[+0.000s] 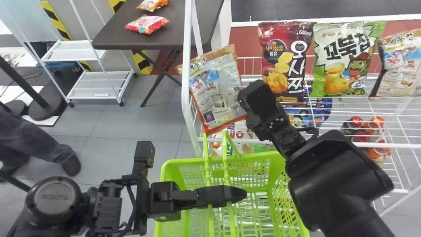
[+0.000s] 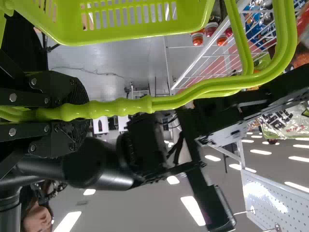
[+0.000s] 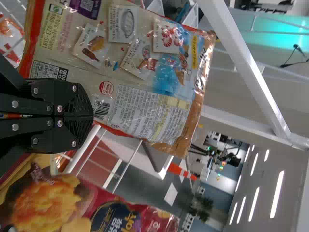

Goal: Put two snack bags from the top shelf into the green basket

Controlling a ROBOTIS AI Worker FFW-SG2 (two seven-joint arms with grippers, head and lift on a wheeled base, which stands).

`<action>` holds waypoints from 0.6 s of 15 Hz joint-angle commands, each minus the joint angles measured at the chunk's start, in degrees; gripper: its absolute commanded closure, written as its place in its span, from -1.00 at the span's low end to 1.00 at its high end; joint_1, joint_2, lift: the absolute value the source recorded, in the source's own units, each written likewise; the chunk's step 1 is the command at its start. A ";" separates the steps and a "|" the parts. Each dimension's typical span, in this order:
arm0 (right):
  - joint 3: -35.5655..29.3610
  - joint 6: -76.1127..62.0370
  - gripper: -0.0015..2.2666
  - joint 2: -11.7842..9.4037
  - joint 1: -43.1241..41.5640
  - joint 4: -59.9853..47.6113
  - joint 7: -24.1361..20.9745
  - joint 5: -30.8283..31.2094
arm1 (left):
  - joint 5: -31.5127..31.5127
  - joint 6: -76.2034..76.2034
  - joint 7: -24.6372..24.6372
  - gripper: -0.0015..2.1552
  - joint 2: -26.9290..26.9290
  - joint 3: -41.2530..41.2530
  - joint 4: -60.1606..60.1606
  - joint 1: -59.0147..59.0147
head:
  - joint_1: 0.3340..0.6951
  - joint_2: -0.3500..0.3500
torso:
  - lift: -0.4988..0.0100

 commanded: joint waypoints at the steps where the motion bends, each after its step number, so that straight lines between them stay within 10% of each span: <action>1: -0.23 5.20 0.98 0.05 4.15 -7.87 -0.70 2.23 | 0.09 0.24 -0.05 0.99 0.30 -0.27 0.43 -0.44 | 1.00 0.41 | 0.96; 9: -2.52 17.68 0.98 0.05 15.58 -30.81 -1.49 5.31 | 0.35 0.24 0.13 0.99 0.47 -0.09 0.51 -0.18 | 1.00 0.26 | 0.96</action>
